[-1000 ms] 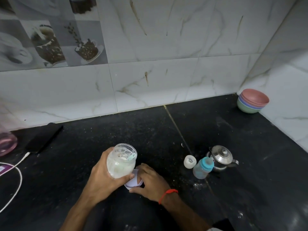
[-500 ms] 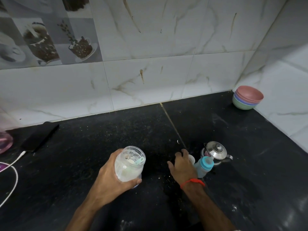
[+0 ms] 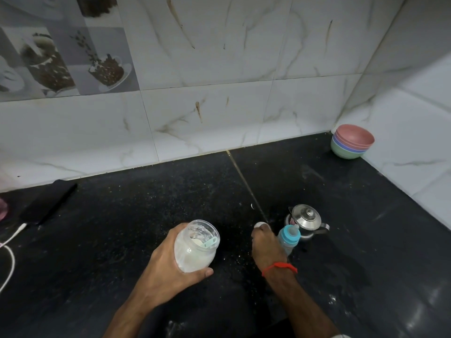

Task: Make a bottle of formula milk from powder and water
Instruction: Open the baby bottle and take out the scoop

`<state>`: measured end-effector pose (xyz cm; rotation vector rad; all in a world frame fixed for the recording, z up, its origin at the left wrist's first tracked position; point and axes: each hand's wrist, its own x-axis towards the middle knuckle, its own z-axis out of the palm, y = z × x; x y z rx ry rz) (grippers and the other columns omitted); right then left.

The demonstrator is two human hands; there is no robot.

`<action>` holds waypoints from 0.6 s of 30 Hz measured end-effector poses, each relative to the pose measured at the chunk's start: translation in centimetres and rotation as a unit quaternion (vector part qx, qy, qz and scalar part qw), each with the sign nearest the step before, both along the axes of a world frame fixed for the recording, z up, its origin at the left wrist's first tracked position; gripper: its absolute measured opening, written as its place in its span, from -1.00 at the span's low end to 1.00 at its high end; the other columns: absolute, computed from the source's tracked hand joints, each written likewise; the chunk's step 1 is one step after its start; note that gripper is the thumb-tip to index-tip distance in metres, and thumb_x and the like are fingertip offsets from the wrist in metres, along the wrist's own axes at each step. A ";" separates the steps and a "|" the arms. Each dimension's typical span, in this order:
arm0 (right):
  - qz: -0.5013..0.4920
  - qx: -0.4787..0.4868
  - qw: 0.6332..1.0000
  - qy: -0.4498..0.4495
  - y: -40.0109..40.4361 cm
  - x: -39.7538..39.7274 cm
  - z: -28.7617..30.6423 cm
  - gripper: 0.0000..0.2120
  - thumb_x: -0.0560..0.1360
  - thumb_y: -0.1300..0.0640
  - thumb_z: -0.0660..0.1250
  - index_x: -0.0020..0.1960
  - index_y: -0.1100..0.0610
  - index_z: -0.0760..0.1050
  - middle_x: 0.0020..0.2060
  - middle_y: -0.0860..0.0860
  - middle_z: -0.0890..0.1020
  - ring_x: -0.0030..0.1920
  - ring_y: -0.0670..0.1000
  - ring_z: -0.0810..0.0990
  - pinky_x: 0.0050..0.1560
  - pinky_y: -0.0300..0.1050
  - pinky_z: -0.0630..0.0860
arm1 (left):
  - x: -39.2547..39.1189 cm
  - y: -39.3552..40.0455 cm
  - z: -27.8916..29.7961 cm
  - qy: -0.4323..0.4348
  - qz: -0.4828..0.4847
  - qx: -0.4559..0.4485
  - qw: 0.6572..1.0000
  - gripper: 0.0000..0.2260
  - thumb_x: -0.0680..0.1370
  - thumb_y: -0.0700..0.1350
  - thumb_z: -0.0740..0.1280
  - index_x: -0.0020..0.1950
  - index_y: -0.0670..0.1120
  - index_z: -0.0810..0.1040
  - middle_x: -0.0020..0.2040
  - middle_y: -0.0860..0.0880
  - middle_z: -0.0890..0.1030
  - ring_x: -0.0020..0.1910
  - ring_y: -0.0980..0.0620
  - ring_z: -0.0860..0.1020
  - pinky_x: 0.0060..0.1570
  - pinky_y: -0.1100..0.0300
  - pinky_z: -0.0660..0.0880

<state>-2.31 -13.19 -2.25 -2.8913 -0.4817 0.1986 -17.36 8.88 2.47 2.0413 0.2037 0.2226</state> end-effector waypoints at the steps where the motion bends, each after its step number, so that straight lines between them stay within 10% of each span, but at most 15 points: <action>1: 0.024 -0.012 1.000 -0.013 -0.2 -0.2 0.0 -0.73 0.63 0.32 0.23 0.29 0.18 0.53 0.31 0.10 0.49 0.26 0.10 0.54 0.19 -0.07 0.53 | 0.0 -0.1 0.0 0.000 -0.002 -0.001 1.000 -0.11 0.17 0.20 0.73 0.36 0.45 0.31 0.33 0.40 0.49 0.30 0.38 0.48 0.13 0.39 0.50; 10: 0.225 -0.032 0.970 -0.088 -3.2 -4.0 -0.2 -0.76 0.24 0.28 0.65 -0.15 0.07 0.72 -0.16 -0.01 0.68 -0.17 0.05 0.61 -0.24 -0.08 0.59 | -0.1 -1.7 -0.6 0.009 -0.028 0.004 1.000 -0.11 0.19 0.22 0.71 0.36 0.49 0.27 0.33 0.41 0.48 0.34 0.34 0.47 0.18 0.31 0.52; 18: 0.207 0.056 0.972 -0.093 -4.5 -4.5 -0.1 -0.79 0.43 0.22 0.53 0.00 -0.02 0.66 0.03 -0.05 0.63 -0.04 0.01 0.58 -0.06 -0.04 0.60 | 0.0 -3.1 -0.9 0.022 -0.048 0.020 0.998 -0.11 0.21 0.18 0.72 0.40 0.38 0.29 0.34 0.44 0.46 0.36 0.29 0.46 0.24 0.30 0.50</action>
